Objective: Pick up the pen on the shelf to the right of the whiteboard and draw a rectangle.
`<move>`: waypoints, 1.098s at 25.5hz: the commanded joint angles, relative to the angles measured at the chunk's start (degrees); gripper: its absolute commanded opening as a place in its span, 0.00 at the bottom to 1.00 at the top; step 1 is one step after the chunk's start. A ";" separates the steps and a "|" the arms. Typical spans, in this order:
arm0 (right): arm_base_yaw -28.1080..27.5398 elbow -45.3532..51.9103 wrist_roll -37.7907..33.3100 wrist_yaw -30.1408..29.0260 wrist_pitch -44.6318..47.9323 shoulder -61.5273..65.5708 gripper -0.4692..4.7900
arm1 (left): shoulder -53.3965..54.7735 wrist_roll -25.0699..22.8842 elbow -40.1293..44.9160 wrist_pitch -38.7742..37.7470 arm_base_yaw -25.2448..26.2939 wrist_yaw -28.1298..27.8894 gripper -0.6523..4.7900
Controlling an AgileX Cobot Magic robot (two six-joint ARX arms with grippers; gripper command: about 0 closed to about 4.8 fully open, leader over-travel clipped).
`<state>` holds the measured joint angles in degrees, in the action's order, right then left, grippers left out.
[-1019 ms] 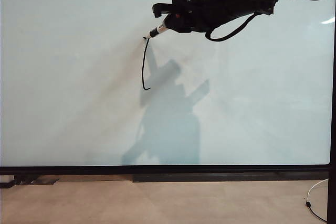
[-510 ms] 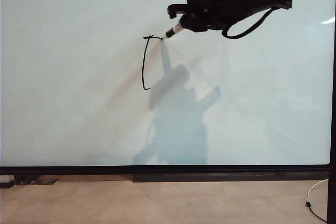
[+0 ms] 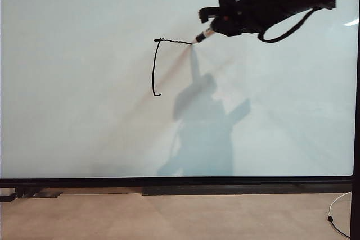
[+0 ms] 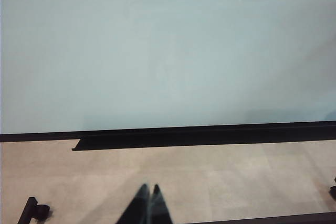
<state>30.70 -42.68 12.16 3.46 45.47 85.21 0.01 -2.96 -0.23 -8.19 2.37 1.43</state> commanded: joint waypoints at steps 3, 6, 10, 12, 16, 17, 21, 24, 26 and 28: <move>-1.99 1.49 1.07 2.89 0.92 -2.29 0.08 | 0.00 -0.02 -0.17 0.50 -0.02 0.07 0.11; -2.71 1.66 1.49 3.04 0.57 -2.89 0.08 | 0.00 -0.02 -0.20 0.50 -0.02 0.07 0.11; -3.19 2.16 1.60 3.06 0.59 -3.58 0.08 | 0.00 -0.02 -0.20 0.50 -0.02 0.09 0.11; -3.19 2.49 1.60 3.06 0.37 -4.00 0.08 | 0.00 0.00 -0.20 0.50 -0.02 0.09 0.11; -3.04 3.74 1.55 2.56 0.13 -5.35 0.08 | 0.00 0.00 -0.20 0.52 -0.02 0.13 0.11; -2.93 4.17 1.44 1.70 0.11 -5.97 0.08 | 0.00 -0.02 -0.20 0.48 -0.02 0.07 0.11; 1.53 6.73 1.51 2.64 -1.07 -9.42 0.08 | 0.00 -0.02 -0.20 0.50 -0.02 0.07 0.11; 4.61 7.21 1.03 3.28 -4.24 -10.25 0.08 | 0.00 -0.02 -0.20 0.50 -0.09 0.09 0.11; 6.34 7.21 -0.11 3.26 -4.74 -9.57 0.08 | 0.00 -0.02 -0.17 0.48 -0.07 0.02 0.11; 8.41 7.21 -0.98 3.58 -3.08 -7.91 0.08 | 0.00 -0.02 -0.20 0.50 0.02 -0.11 0.11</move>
<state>37.63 -35.51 12.53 6.81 40.91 76.23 0.01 -2.96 -0.23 -8.19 2.35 1.34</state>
